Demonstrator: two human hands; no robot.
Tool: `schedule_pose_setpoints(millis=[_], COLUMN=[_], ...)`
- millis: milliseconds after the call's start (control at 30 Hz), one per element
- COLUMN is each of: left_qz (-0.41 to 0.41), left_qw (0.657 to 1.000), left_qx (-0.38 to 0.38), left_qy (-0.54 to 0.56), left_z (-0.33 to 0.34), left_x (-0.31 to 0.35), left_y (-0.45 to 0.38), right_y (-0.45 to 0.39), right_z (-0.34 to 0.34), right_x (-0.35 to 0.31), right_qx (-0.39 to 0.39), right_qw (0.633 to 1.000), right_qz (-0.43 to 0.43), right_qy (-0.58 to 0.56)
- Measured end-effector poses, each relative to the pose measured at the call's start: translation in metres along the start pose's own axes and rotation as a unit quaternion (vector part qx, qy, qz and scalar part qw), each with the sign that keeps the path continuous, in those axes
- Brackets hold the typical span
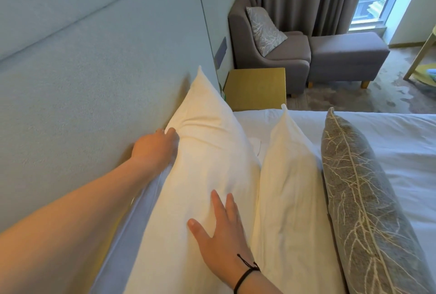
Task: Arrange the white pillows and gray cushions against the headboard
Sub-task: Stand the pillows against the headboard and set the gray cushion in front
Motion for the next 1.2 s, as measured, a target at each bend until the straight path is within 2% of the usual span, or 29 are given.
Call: schedule_pose_setpoints(millis=[133,300,367,500,600,700,800,900,933,1000,1100,1200], left_qz=[-0.014,-0.1,-0.13,-0.183,-0.179,-0.223,-0.266,-0.275,-0.276,-0.285,-0.286,-0.261], left_qw=[0.986,0.963,0.947,0.895,0.867,0.829,0.811,0.799,0.806,0.846,0.924,0.952], left_qx=[-0.09,-0.11,-0.118,-0.148,-0.188,-0.197,-0.163,-0.125,-0.114,-0.106,-0.098,-0.123], left_qy=[0.137,0.225,0.268,0.38,0.426,0.473,0.495,0.521,0.51,0.438,0.234,0.105], left_z=[0.016,0.022,0.018,0.012,0.013,0.016,0.013,0.001,-0.002,-0.008,-0.022,-0.036], left_x=[-0.003,-0.027,-0.039,-0.053,-0.047,-0.041,-0.043,-0.048,-0.05,-0.056,-0.069,-0.073], left_y=[0.077,0.214,0.269,0.354,0.39,0.405,0.409,0.415,0.417,0.422,0.429,0.428], right_y=[0.013,0.032,0.042,0.062,0.079,0.094,0.105,0.112,0.113,0.115,0.116,0.117], right_z=[0.004,0.01,0.013,0.019,0.026,0.031,0.033,0.033,0.033,0.034,0.039,0.041], right_x=[-0.004,-0.005,-0.004,-0.003,-0.002,-0.003,-0.005,-0.003,-0.002,0.0,0.001,0.002], right_qx=[-0.003,-0.011,-0.021,-0.038,-0.055,-0.073,-0.091,-0.102,-0.104,-0.105,-0.108,-0.131], right_qw=[1.0,1.0,0.999,0.998,0.997,0.996,0.994,0.992,0.991,0.991,0.99,0.986], right_qz=[-0.003,-0.027,-0.035,-0.044,-0.052,-0.053,-0.06,-0.066,-0.066,-0.066,-0.071,-0.075], right_qy=[-0.002,-0.004,0.001,0.003,0.012,0.024,0.033,0.046,0.049,0.053,0.057,0.068])
Point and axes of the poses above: each hand's wrist, its own y-axis away from the middle knuckle, its own z-axis out of the palm, x = y × z, the point moved 3 cm from there along -y, towards the middle knuckle, and after that the axes turned 13 degrees about -y, right-handed, at the moved point
